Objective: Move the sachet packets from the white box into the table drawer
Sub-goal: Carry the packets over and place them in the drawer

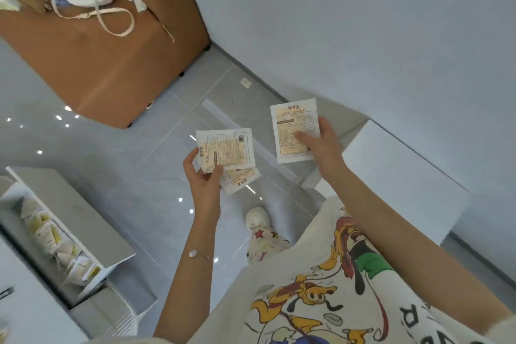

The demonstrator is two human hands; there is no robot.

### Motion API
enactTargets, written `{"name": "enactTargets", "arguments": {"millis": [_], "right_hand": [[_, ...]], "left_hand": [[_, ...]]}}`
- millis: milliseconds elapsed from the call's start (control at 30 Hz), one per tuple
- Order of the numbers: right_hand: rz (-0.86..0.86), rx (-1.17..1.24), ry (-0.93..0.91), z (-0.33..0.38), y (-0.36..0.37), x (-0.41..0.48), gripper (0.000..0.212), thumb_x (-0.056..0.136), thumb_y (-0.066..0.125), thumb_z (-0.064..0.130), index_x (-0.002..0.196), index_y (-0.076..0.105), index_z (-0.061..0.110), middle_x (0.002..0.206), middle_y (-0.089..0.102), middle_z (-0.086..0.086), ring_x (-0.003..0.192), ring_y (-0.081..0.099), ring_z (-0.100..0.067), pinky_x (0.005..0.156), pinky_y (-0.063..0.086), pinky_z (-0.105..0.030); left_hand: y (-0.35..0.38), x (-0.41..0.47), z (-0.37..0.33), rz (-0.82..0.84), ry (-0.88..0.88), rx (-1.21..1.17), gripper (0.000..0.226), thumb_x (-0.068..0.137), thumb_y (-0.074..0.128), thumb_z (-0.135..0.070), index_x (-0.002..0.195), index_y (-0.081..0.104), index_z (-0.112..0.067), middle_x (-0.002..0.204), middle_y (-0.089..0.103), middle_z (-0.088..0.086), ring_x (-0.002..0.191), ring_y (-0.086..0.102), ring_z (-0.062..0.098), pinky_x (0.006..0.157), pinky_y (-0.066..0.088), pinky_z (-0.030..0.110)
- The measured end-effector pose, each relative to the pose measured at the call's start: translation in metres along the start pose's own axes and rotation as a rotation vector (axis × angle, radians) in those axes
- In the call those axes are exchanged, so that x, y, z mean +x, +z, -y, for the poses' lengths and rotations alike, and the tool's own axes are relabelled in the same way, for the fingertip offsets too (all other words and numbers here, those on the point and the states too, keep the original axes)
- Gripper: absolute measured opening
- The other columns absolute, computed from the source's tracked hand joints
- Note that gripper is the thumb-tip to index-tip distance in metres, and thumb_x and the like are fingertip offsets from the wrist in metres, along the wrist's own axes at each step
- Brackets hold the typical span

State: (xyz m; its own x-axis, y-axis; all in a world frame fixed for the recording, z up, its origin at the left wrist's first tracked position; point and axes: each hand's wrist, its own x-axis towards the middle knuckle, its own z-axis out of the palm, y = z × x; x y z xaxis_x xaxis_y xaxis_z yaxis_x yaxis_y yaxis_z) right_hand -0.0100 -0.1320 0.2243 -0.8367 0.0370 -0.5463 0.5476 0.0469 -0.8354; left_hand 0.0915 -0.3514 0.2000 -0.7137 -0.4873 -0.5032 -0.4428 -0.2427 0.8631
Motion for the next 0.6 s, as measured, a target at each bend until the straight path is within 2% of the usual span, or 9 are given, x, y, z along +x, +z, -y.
{"name": "enactTargets", "arguments": {"millis": [67, 200, 300, 400, 500, 600], "right_hand": [[0.058, -0.040, -0.029, 0.013, 0.038, -0.005, 0.029, 0.083, 0.069, 0.007, 0.096, 0.057, 0.031, 0.094, 0.068, 0.014, 0.080, 0.068, 0.002, 0.061, 0.051, -0.013], [0.164, -0.052, -0.016, 0.029, 0.112, -0.008, 0.034, 0.084, 0.068, 0.005, 0.111, 0.054, 0.019, 0.108, 0.067, 0.002, 0.088, 0.068, -0.008, 0.064, 0.053, -0.018], [0.234, -0.075, -0.026, 0.042, 0.167, -0.009, 0.043, 0.084, 0.069, 0.003, 0.121, 0.049, 0.012, 0.108, 0.067, 0.000, 0.089, 0.069, -0.011, 0.064, 0.054, -0.021], [0.317, -0.116, -0.047, 0.052, 0.215, -0.004, 0.043, 0.083, 0.070, 0.002, 0.119, 0.049, 0.012, 0.102, 0.068, 0.003, 0.083, 0.069, -0.007, 0.061, 0.054, -0.020], [0.409, -0.184, -0.049, 0.057, 0.259, 0.008, 0.042, 0.083, 0.070, 0.002, 0.119, 0.050, 0.011, 0.103, 0.068, 0.001, 0.083, 0.070, -0.007, 0.060, 0.054, -0.019], [0.517, -0.244, -0.024, 0.061, 0.307, 0.020, 0.037, 0.084, 0.070, 0.003, 0.110, 0.050, 0.018, 0.103, 0.068, 0.001, 0.084, 0.069, -0.008, 0.061, 0.054, -0.018]], "left_hand": [[-0.038, 0.005, -0.012, -0.017, 0.019, -0.010, 0.057, 0.093, 0.055, 0.001, 0.133, 0.036, -0.035, 0.126, 0.062, 0.005, 0.113, 0.063, 0.020, 0.090, 0.056, 0.043], [-0.105, 0.016, -0.030, -0.066, 0.073, -0.056, 0.050, 0.095, 0.053, -0.002, 0.131, 0.038, -0.032, 0.128, 0.060, 0.007, 0.113, 0.063, 0.022, 0.084, 0.058, 0.038], [-0.144, 0.023, -0.039, -0.179, 0.094, -0.103, 0.045, 0.095, 0.055, -0.006, 0.127, 0.042, -0.037, 0.123, 0.064, 0.006, 0.107, 0.066, 0.018, 0.080, 0.058, 0.032], [-0.175, 0.033, -0.045, -0.326, 0.110, -0.152, 0.044, 0.093, 0.059, -0.008, 0.118, 0.046, -0.043, 0.117, 0.068, 0.003, 0.099, 0.069, 0.012, 0.071, 0.056, 0.020], [-0.202, 0.049, -0.049, -0.406, 0.115, -0.188, 0.045, 0.092, 0.061, -0.008, 0.119, 0.045, -0.042, 0.118, 0.067, 0.003, 0.099, 0.070, 0.013, 0.070, 0.057, 0.022], [-0.226, 0.064, -0.052, -0.506, 0.110, -0.240, 0.048, 0.091, 0.062, -0.008, 0.118, 0.045, -0.044, 0.119, 0.067, 0.004, 0.100, 0.069, 0.015, 0.072, 0.057, 0.023]]}}
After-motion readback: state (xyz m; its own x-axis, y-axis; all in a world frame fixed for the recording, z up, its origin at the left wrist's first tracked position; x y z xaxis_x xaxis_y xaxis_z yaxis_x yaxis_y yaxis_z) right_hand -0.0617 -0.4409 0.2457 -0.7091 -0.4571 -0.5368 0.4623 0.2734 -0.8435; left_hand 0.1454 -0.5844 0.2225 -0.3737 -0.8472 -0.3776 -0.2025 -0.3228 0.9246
